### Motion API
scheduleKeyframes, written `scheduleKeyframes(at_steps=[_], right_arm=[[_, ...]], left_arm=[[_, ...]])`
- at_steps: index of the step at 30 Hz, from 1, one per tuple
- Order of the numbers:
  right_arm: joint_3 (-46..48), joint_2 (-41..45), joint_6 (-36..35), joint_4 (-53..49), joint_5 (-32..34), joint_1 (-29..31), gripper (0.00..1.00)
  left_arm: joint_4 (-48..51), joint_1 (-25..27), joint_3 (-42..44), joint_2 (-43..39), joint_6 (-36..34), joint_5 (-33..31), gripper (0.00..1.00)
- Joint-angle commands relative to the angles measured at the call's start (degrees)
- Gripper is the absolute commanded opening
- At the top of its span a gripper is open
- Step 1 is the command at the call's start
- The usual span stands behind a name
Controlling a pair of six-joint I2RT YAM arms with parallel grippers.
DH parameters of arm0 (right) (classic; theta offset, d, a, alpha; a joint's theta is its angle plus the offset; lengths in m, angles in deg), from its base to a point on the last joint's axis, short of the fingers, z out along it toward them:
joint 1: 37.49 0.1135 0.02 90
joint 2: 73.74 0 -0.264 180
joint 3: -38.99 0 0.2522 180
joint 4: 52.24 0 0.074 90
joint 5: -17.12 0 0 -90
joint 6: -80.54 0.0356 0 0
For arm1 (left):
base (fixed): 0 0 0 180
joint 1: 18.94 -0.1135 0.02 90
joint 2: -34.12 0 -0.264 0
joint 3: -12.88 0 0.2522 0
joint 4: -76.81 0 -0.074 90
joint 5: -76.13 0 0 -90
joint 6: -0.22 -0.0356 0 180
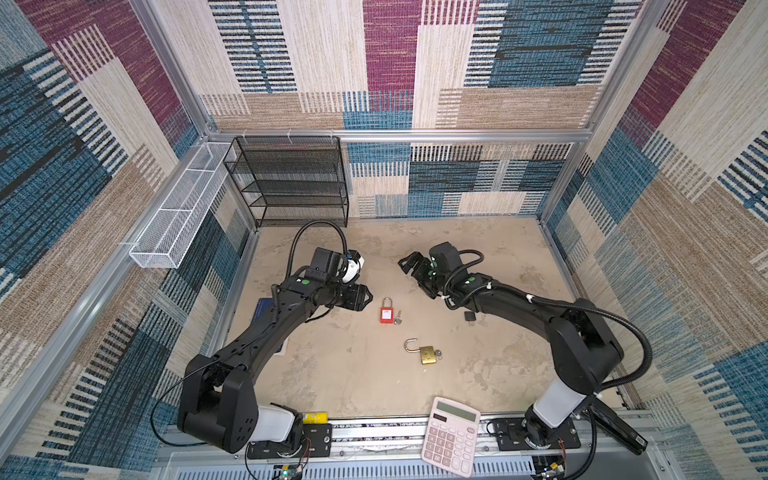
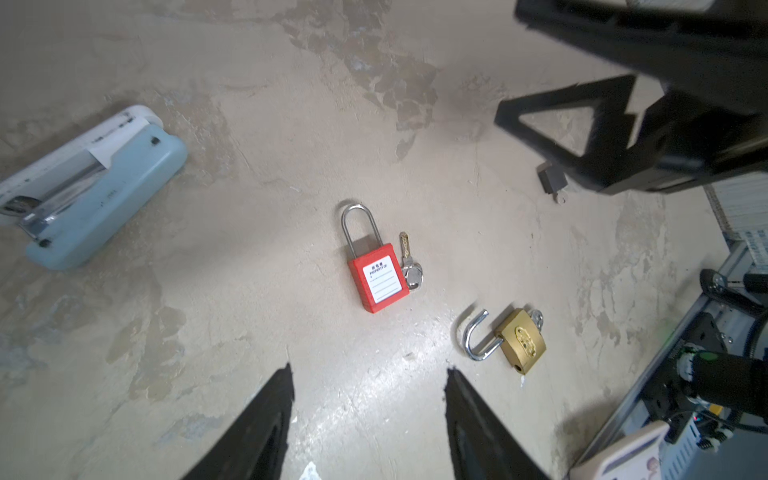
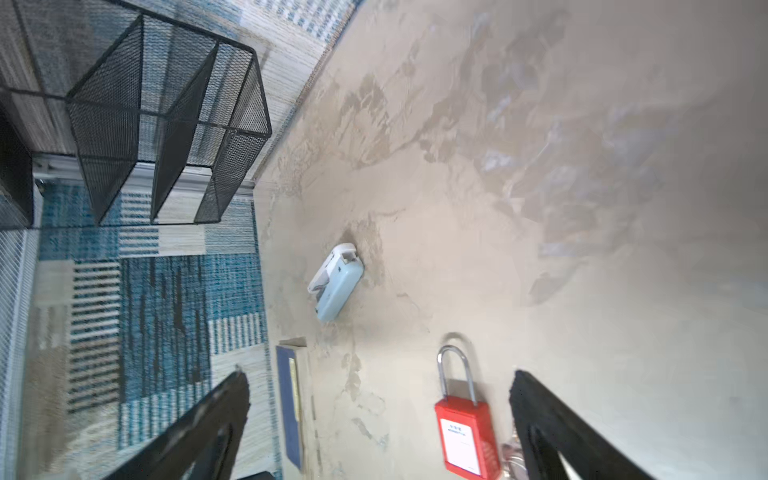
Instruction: Lock with the key
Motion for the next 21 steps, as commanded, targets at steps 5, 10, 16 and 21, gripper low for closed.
scheduleKeyframes(at_steps=[5, 10, 16, 21], right_arm=[[-0.1, 8.2, -23.8, -24.0, 8.4, 0.0, 0.99], [6.5, 13.7, -22.1, -27.5, 1.0, 0.5, 1.00], [14.5, 19.6, -17.7, -26.2, -5.8, 0.4, 0.98], [21.6, 21.6, -11.0, -22.4, -12.6, 0.9, 0.95]], left_arm=[[-0.2, 2.8, 3.3, -1.0, 1.3, 0.7, 0.60], [-0.3, 3.3, 4.9, -1.1, 2.5, 0.4, 0.60], [-0.4, 3.5, 6.6, -1.6, 2.4, -0.1, 0.60], [-0.1, 3.5, 7.2, -1.9, 3.0, 0.4, 0.60]])
